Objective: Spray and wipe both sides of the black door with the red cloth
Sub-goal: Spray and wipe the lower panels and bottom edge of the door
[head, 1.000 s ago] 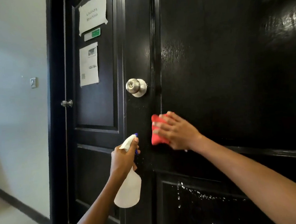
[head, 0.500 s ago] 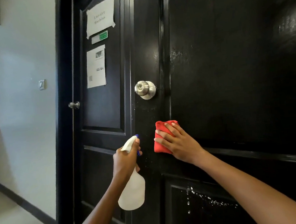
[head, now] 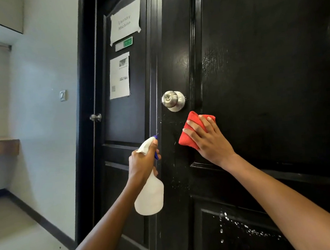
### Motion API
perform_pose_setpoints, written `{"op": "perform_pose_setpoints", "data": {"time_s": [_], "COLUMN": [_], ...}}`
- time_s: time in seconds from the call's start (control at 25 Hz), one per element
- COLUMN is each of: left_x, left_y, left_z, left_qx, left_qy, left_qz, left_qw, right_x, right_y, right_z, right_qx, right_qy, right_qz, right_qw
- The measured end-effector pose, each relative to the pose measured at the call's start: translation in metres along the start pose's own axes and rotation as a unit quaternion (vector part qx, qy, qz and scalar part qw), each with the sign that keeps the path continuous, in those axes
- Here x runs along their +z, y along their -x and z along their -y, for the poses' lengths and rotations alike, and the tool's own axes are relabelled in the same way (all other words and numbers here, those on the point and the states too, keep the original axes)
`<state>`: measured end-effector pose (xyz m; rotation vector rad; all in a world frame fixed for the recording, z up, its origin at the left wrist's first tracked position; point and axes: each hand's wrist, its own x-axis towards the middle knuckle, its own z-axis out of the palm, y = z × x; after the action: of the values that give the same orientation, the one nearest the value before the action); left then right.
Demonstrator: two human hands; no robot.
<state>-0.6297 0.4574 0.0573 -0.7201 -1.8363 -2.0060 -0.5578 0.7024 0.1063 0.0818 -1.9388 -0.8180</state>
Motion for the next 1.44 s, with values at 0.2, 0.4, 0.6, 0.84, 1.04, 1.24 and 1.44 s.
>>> {"op": "perform_pose_setpoints", "data": {"time_s": [0.2, 0.4, 0.6, 0.84, 1.04, 1.24, 1.44], "left_x": [-0.005, -0.015, -0.027, -0.023, -0.016, -0.02, -0.022], "left_y": [0.002, 0.015, 0.038, 0.052, 0.045, 0.045, 0.039], "left_z": [0.007, 0.031, 0.05, 0.052, 0.045, 0.044, 0.027], "left_qx": [0.016, 0.008, -0.015, -0.021, -0.028, -0.024, -0.006], "left_qy": [-0.002, 0.013, -0.004, -0.024, -0.039, -0.038, -0.029], "left_qz": [-0.029, -0.013, -0.029, -0.011, -0.013, -0.007, -0.01], "left_qw": [0.999, 1.0, 0.999, 0.999, 0.999, 0.999, 1.0], "right_x": [0.01, 0.042, 0.074, 0.064, 0.021, 0.03, 0.04], "right_y": [-0.043, -0.061, 0.063, 0.042, -0.042, 0.016, 0.049], "right_z": [0.023, 0.08, 0.147, 0.097, 0.029, 0.061, 0.071], "right_qx": [-0.02, -0.067, -0.287, -0.265, -0.033, -0.06, -0.32], "right_qy": [-0.005, -0.026, -0.037, -0.002, -0.008, -0.042, -0.011], "right_qz": [0.042, 0.128, 0.235, 0.19, 0.077, 0.081, 0.178], "right_qw": [0.999, 0.989, 0.928, 0.945, 0.996, 0.994, 0.93]}}
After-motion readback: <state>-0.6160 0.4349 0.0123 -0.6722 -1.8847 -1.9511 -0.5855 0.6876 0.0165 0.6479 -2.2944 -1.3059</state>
